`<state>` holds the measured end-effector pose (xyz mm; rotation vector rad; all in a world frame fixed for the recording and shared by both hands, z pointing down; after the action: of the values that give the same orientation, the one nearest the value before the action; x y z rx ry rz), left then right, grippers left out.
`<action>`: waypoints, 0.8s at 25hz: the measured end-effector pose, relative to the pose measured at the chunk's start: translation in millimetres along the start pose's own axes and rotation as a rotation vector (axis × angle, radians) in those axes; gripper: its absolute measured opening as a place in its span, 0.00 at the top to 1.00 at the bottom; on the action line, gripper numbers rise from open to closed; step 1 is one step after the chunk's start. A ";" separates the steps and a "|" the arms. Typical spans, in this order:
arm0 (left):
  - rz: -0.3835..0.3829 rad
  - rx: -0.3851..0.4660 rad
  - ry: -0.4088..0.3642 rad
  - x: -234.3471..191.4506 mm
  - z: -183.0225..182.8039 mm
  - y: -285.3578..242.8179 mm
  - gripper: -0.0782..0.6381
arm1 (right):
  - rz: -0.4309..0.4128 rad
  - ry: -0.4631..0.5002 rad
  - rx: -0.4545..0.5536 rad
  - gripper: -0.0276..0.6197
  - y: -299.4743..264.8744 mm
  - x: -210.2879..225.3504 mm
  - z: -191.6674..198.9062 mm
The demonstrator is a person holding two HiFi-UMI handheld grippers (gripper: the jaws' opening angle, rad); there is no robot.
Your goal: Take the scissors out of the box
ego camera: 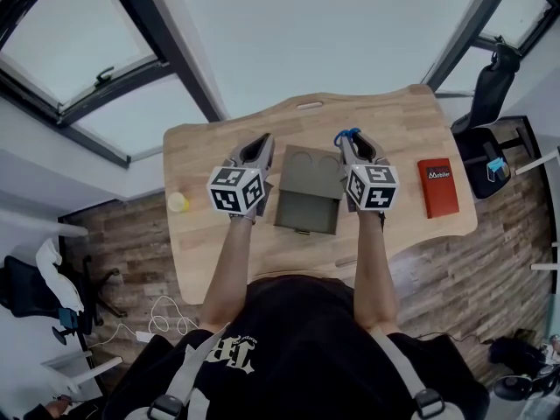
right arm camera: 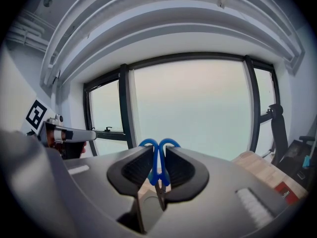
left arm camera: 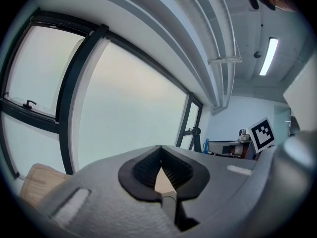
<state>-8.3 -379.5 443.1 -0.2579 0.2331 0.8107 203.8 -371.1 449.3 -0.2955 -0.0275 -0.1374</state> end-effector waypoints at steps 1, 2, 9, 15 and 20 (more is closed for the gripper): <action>0.003 -0.001 0.000 0.6 0.5 -1.4 0.89 | 0.003 0.004 -0.001 0.83 0.7 1.5 0.6; 0.005 -0.003 0.001 1.2 1.2 -2.8 0.89 | 0.006 0.006 -0.002 0.83 1.3 3.3 1.3; 0.019 -0.016 0.007 6.1 6.2 -10.4 0.89 | 0.027 0.004 -0.019 0.83 4.3 14.8 9.2; 0.024 -0.017 0.009 8.2 7.0 -13.4 0.89 | 0.025 0.002 -0.027 0.83 4.1 17.3 11.8; 0.022 -0.018 0.010 8.4 7.6 -15.3 0.89 | 0.019 0.005 -0.031 0.83 1.9 18.2 12.7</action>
<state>9.4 -381.5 449.8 -0.2763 0.2383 0.8337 222.0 -367.9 461.8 -0.3258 -0.0175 -0.1200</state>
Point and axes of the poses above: the fingertips, and each gripper's own axes: y backward along the fingers, x to its right, z out of its underside, the point moved 3 cm from there along y, backward along the fingers, and after that the axes turned 10 degrees about z, right-handed, at the moved point
